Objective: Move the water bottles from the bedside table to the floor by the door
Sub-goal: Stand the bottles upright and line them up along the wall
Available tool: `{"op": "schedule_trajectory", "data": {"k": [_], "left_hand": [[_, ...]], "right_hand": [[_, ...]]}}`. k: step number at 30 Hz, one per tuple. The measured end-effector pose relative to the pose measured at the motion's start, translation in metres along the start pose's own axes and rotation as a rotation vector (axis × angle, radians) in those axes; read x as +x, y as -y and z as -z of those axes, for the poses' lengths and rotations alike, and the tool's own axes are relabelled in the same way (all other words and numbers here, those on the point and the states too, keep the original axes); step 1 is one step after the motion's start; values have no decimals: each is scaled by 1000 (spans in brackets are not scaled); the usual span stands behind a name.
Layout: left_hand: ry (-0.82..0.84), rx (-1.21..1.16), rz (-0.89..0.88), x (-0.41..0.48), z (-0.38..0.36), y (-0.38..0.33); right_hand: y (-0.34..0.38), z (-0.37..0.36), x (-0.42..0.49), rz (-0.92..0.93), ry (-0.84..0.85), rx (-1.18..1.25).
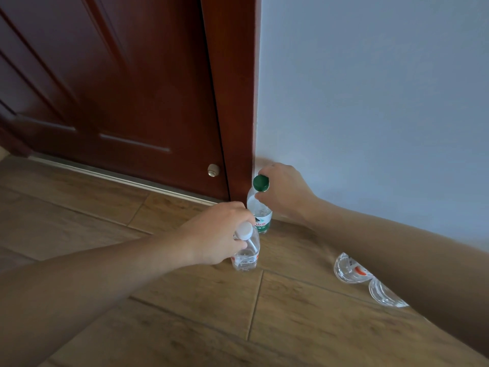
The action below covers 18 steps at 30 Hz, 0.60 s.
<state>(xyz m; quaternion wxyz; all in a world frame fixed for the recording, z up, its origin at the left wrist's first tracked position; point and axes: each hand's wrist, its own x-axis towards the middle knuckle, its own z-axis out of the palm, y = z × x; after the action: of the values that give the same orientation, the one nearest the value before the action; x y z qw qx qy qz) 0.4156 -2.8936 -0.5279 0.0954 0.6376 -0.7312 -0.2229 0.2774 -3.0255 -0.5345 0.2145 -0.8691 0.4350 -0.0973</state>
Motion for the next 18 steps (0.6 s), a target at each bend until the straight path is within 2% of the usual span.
{"op": "schedule_trajectory", "data": {"k": [11,18], "left_hand": [[8,33,-40,10,6,-22],[2,53,-88,34,9,-47]], "right_hand": [[-23,30,-23,-48,87,-4],[-49,56,-59,-9,174,-60]]}}
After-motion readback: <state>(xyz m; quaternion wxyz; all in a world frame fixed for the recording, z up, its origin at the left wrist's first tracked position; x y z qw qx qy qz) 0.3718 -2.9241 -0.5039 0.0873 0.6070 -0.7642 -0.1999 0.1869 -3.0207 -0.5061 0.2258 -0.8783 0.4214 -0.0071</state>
